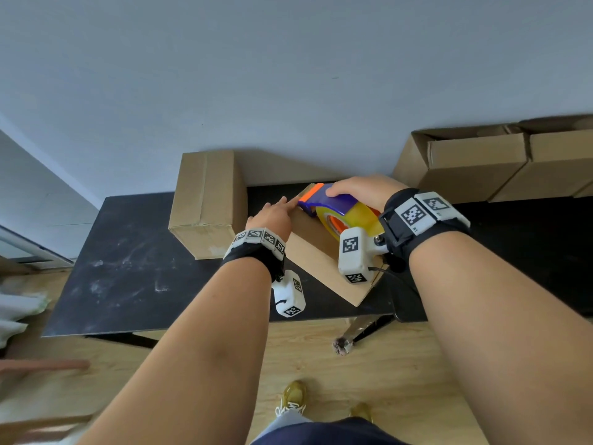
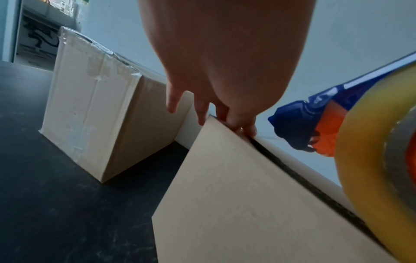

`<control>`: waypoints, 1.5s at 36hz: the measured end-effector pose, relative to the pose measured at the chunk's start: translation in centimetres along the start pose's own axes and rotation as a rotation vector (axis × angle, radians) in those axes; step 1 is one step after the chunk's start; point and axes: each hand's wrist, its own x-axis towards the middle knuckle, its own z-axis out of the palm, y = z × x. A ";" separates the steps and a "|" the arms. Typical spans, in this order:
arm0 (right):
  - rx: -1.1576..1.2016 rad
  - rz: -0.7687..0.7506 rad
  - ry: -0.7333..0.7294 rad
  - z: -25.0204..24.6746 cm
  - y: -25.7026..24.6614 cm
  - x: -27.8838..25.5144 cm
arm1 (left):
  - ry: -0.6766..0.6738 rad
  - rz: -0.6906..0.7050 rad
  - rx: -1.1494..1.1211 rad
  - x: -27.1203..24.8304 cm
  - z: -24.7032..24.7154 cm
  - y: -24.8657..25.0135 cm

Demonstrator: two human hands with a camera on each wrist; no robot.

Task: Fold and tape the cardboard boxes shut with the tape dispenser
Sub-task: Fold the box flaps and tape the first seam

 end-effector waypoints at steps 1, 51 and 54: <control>-0.007 -0.006 0.002 -0.1 0.1 -0.1 | 0.000 -0.009 0.000 0.0 0.0 0.0; -0.194 0.005 -0.126 -6.1 8.3 -5.6 | 0.202 0.048 0.020 0.5 3.8 3.6; -0.177 0.032 -0.163 -6.5 10.2 -6.0 | 0.201 0.033 0.045 0.9 3.8 3.7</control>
